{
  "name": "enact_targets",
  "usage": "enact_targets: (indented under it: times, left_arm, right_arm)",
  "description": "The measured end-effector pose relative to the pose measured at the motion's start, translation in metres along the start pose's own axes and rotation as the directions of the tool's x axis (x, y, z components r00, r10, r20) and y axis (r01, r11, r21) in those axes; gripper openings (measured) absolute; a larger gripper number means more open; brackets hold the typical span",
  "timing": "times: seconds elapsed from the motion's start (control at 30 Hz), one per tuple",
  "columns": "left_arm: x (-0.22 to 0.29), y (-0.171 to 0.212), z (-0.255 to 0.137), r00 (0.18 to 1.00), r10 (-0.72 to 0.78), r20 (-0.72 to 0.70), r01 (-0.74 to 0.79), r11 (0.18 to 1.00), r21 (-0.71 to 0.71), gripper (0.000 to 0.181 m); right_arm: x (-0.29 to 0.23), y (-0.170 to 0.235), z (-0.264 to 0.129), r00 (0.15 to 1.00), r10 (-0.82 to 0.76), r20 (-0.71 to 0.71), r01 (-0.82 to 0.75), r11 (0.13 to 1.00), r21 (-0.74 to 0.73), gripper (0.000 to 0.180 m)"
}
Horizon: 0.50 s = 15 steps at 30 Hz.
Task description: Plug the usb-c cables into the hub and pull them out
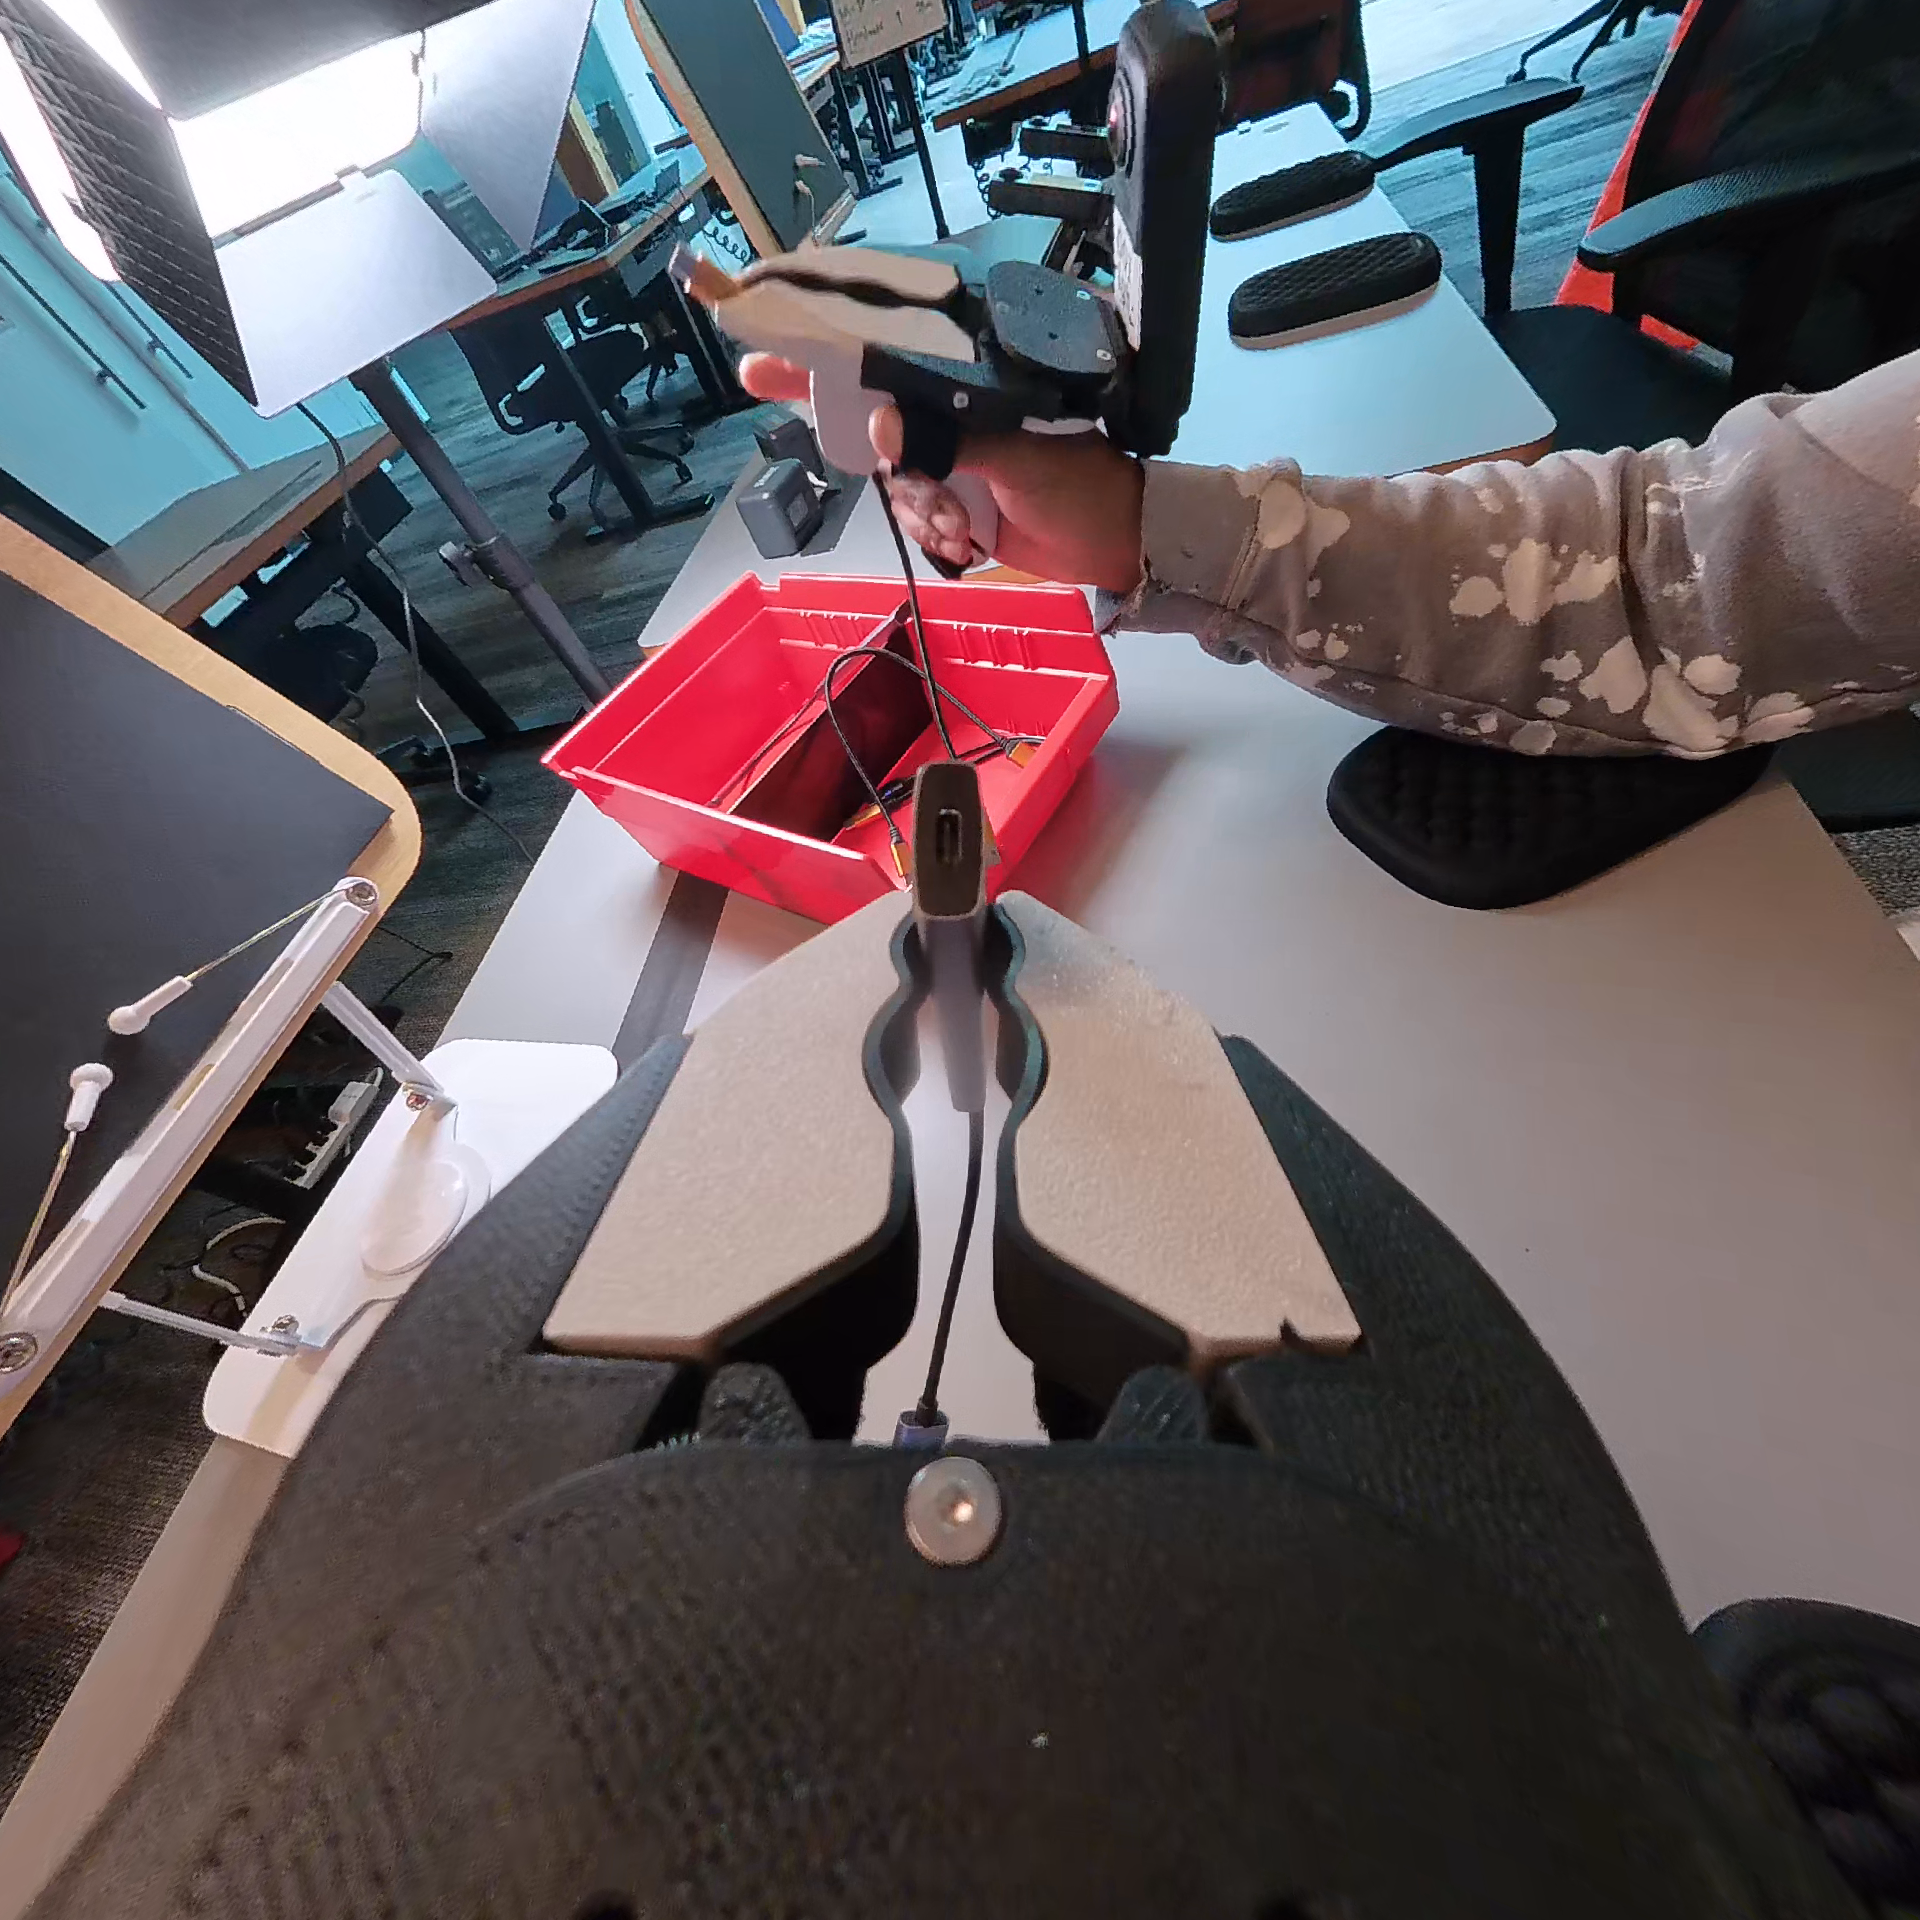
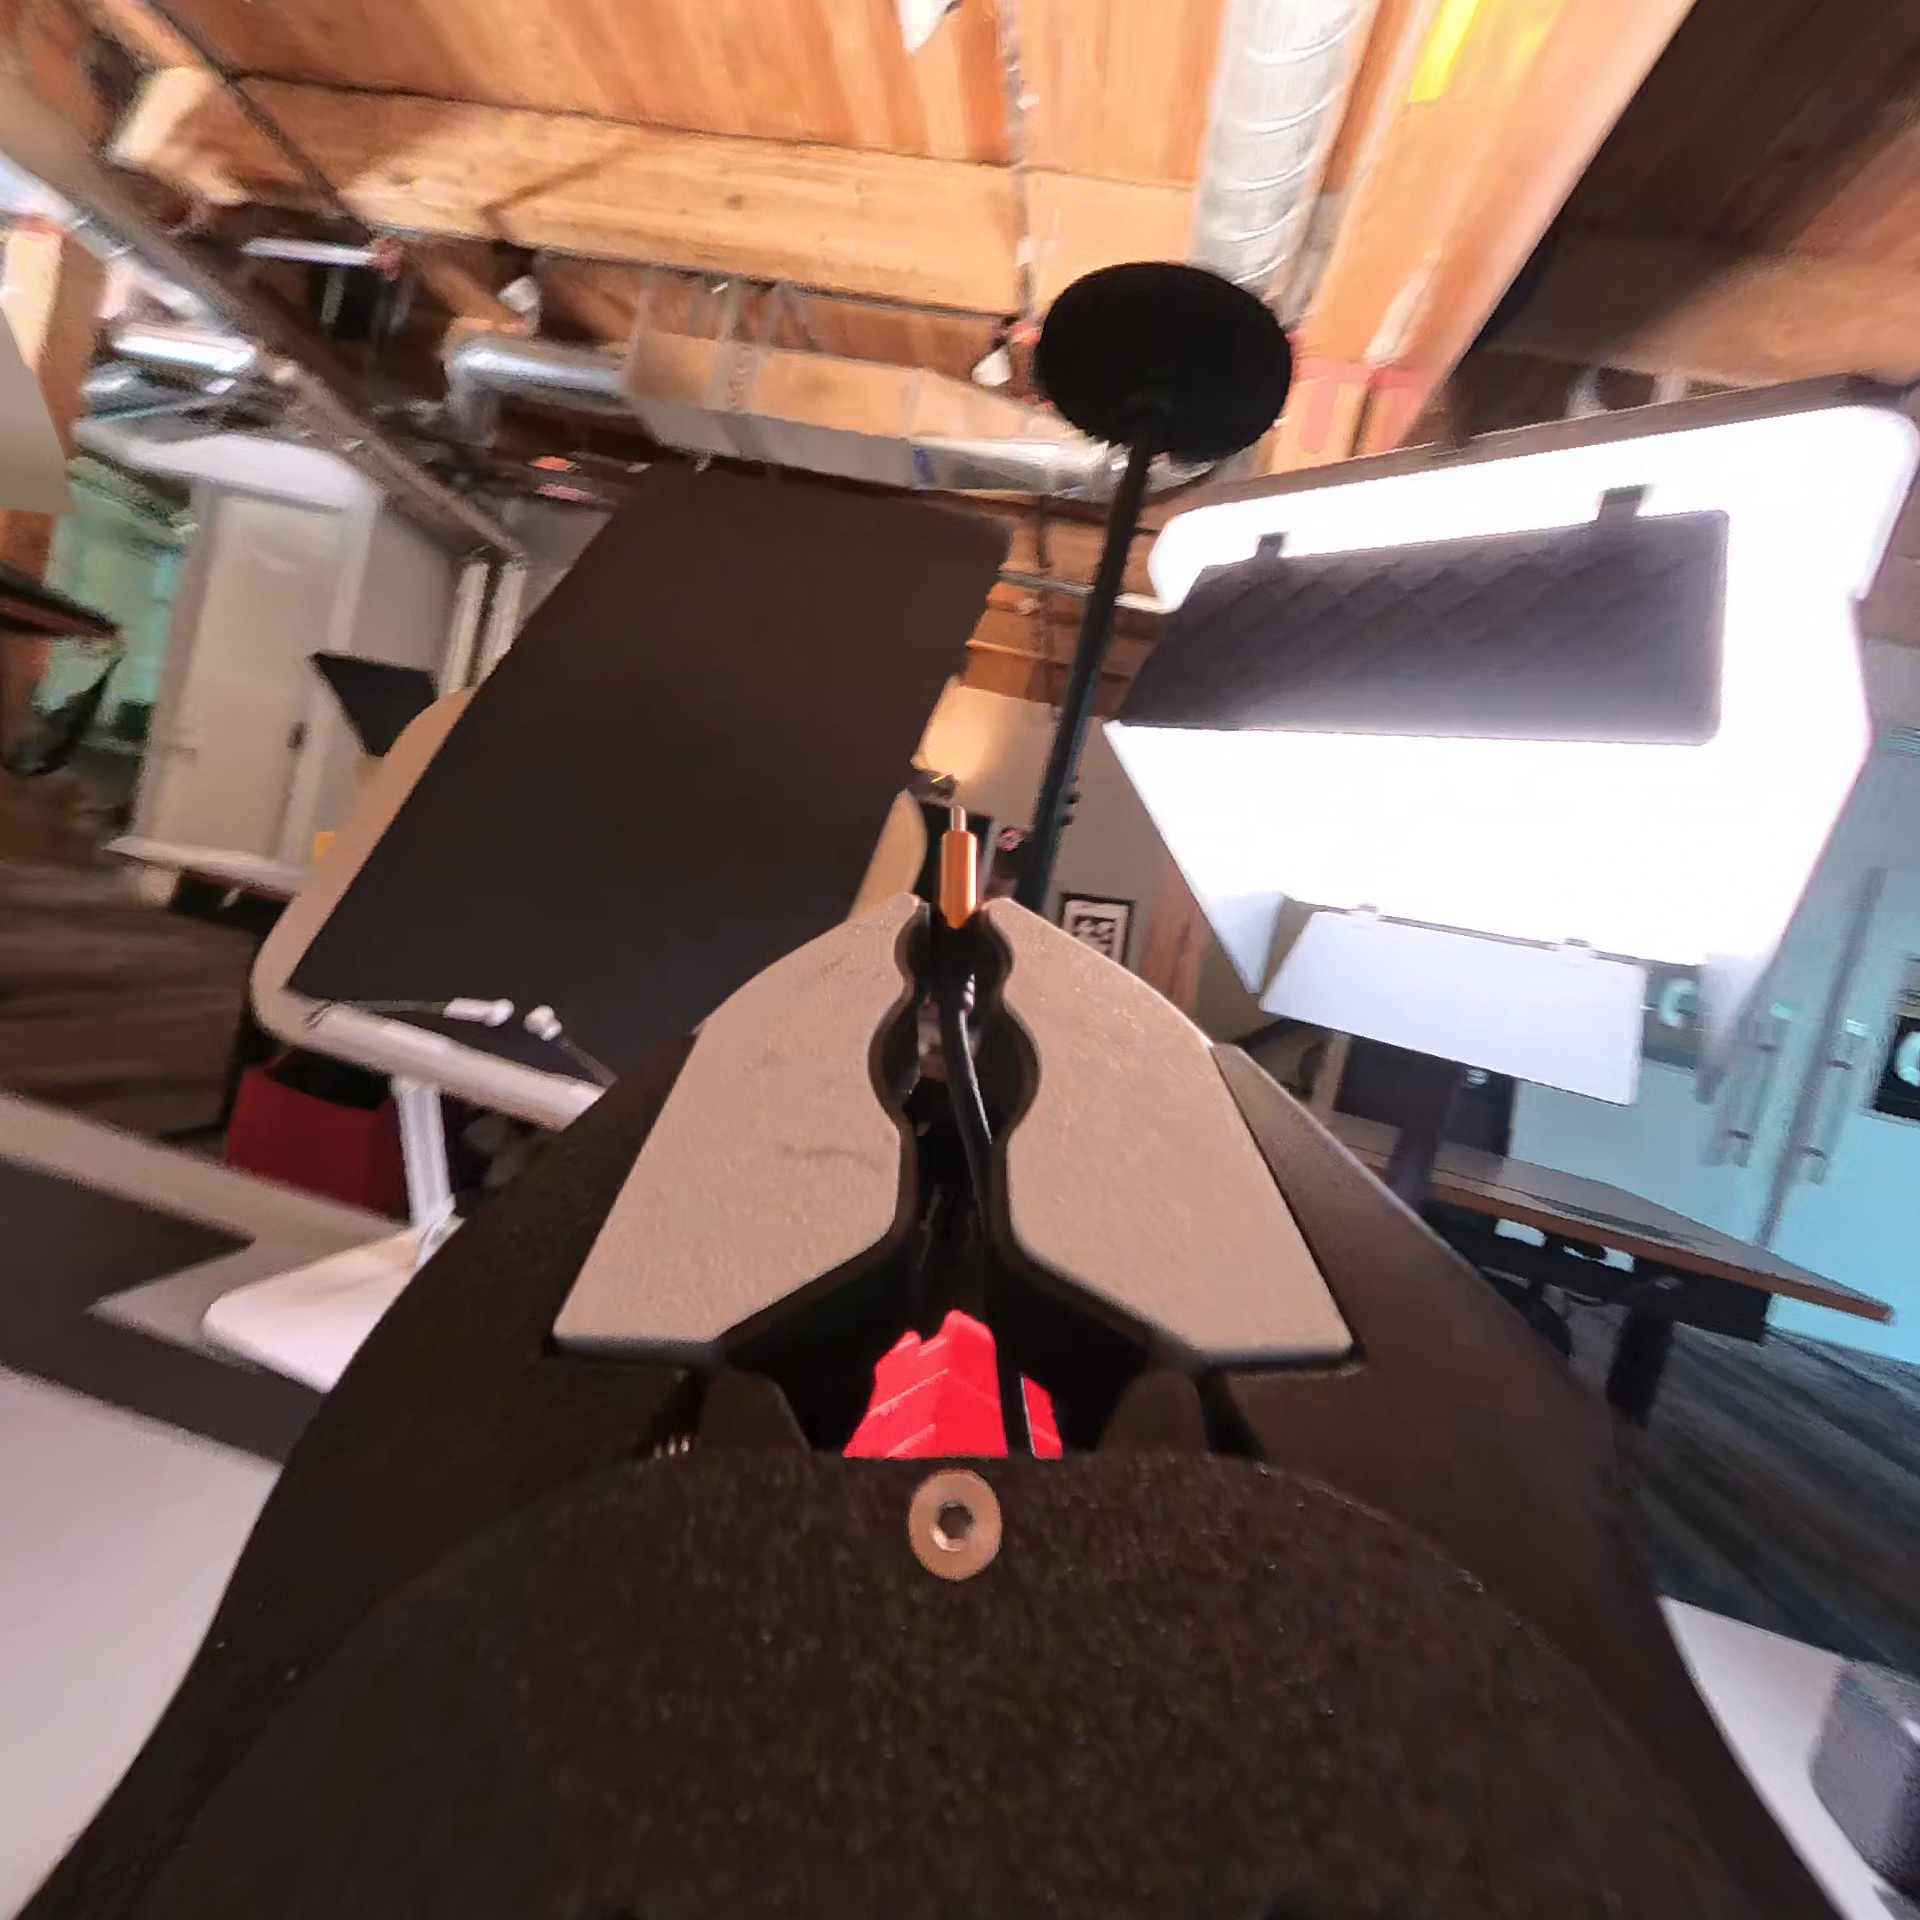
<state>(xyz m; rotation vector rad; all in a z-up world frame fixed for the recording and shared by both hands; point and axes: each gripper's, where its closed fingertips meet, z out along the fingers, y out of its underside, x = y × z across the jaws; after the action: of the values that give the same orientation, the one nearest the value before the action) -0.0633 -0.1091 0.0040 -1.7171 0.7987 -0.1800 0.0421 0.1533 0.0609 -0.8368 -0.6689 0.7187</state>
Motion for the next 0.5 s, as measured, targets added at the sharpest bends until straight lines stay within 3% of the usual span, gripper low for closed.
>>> enact_targets:
  times: [0.13,0.27,0.33,0.43,0.5]
  left_arm:
    - [0.002,0.0,0.003,1.0,0.002,-0.01,-0.002,1.0,-0.004,0.01]
    - [0.005,0.003,0.008,1.0,0.002,-0.024,-0.002,1.0,-0.02,0.01]
    - [0.006,0.005,0.011,1.0,0.003,-0.031,-0.004,1.0,-0.031,0.01]
    - [0.008,0.006,0.013,0.999,0.004,-0.04,-0.005,0.999,-0.042,0.01]
    - [0.008,0.007,0.013,0.999,0.001,-0.043,-0.002,0.999,-0.045,0.01]
  right_arm:
    - [0.029,-0.01,-0.007,0.991,0.04,-0.127,-0.035,0.999,0.042,0.007]
    - [0.01,0.033,0.003,1.0,-0.012,-0.002,0.012,0.981,-0.196,0.007]
    - [-0.012,0.071,0.003,0.988,-0.041,0.148,0.097,0.914,-0.393,0.007]
    - [-0.041,0.126,-0.021,0.93,-0.004,0.369,0.256,0.728,-0.637,0.008]
    - [-0.05,0.149,-0.041,0.897,0.054,0.439,0.32,0.607,-0.728,0.008]
